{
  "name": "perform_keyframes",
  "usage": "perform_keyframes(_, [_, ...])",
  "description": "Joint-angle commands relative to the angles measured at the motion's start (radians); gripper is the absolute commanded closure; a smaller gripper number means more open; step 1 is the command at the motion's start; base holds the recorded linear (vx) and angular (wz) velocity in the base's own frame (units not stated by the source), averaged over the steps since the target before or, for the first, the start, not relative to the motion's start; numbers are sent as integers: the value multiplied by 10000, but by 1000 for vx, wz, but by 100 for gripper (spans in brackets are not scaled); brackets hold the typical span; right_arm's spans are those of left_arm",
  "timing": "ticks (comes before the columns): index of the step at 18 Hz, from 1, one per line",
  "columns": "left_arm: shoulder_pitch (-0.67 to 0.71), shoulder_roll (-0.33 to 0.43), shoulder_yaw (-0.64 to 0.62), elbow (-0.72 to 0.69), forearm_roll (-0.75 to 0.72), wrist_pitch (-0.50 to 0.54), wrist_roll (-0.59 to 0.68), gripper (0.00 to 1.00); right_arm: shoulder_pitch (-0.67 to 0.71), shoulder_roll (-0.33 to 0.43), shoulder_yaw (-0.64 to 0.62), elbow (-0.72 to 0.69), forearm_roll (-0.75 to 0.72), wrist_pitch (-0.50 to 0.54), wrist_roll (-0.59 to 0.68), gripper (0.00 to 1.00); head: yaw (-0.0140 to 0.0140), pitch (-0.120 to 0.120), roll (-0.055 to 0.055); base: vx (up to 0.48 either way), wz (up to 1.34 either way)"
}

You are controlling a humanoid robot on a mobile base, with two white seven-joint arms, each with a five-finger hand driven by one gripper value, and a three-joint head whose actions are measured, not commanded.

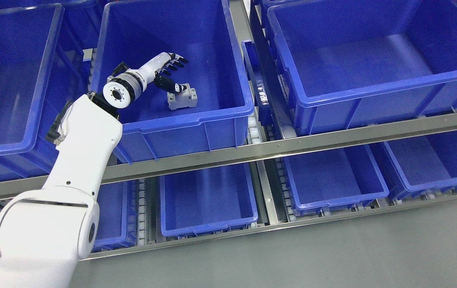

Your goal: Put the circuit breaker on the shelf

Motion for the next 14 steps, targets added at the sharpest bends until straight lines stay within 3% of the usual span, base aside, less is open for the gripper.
perform_keyframes(1, [-395, 236, -20, -58, 26, 5, 176, 16, 169, -175, 0, 3, 7, -309, 3, 0, 0, 0, 0, 0, 0])
perform_keyframes(4, [-519, 344, 880, -1159, 149, 20, 283, 12, 169, -175, 0, 3, 7, -309, 3, 0, 0, 0, 0, 0, 0])
perform_keyframes(7, [-717, 54, 3806, -2250, 332, 35, 1277, 3, 169, -175, 0, 3, 7, -309, 3, 0, 0, 0, 0, 0, 0])
perform_keyframes(10, [-689, -774, 6491, -3092, 2073, -41, 2581, 1, 169, -175, 0, 3, 7, -309, 3, 0, 0, 0, 0, 0, 0])
perform_keyframes(14, [1148, -960, 6883, -5880, 2910, 218, 2723, 0, 169, -175, 0, 3, 7, -309, 3, 0, 0, 0, 0, 0, 0])
